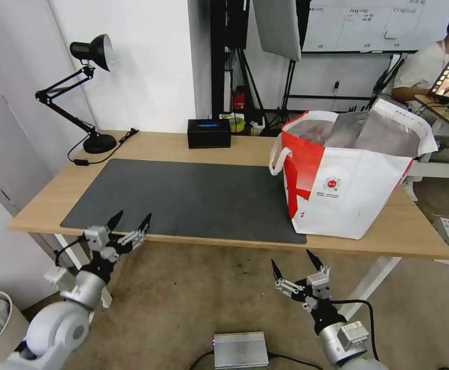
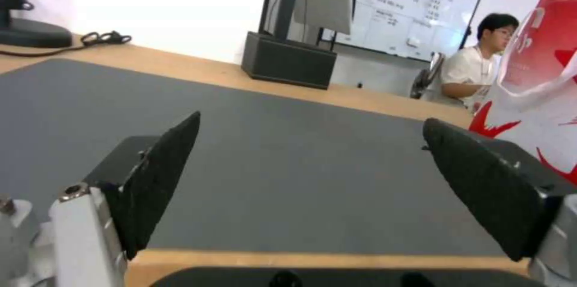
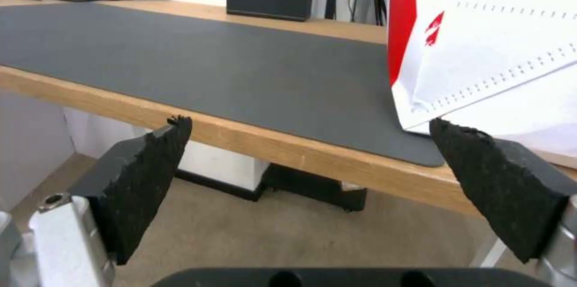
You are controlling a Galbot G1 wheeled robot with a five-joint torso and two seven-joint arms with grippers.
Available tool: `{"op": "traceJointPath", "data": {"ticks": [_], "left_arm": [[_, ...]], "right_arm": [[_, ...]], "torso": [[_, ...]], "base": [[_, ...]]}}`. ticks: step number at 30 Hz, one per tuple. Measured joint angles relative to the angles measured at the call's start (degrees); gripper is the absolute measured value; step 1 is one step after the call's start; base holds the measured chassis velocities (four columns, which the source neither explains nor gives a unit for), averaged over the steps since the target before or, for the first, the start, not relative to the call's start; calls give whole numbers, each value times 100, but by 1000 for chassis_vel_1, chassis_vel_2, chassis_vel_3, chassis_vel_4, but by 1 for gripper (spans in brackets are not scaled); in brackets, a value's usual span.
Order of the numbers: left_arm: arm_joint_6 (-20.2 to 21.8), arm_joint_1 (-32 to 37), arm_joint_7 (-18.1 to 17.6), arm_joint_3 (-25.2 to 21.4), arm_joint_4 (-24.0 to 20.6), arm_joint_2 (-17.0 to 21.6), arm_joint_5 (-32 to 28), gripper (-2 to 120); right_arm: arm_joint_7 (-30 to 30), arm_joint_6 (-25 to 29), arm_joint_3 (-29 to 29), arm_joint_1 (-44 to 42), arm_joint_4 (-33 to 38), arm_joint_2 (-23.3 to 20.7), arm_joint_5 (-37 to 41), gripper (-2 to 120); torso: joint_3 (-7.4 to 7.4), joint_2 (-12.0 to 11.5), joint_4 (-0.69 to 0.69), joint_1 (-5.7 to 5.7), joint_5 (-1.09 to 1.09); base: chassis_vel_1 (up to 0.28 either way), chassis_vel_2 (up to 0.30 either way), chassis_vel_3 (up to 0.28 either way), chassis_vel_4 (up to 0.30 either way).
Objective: Pick up the trash from the table and place it into the takeout bag.
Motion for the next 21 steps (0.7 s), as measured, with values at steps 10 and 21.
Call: {"op": "traceJointPath", "data": {"ticks": [10, 21], "left_arm": [[-518, 312, 254, -202, 45, -233, 206, 100], [-571, 330, 268, -203, 24, -332, 383, 100]], "right_arm": [[0, 0, 0, 0, 0, 0, 0, 100], [0, 0, 0, 0, 0, 0, 0, 100]], "torso": [[0, 0, 0, 1, 0], [0, 0, 0, 1, 0]], "base": [[0, 0, 0, 0], [0, 0, 0, 0]]}}
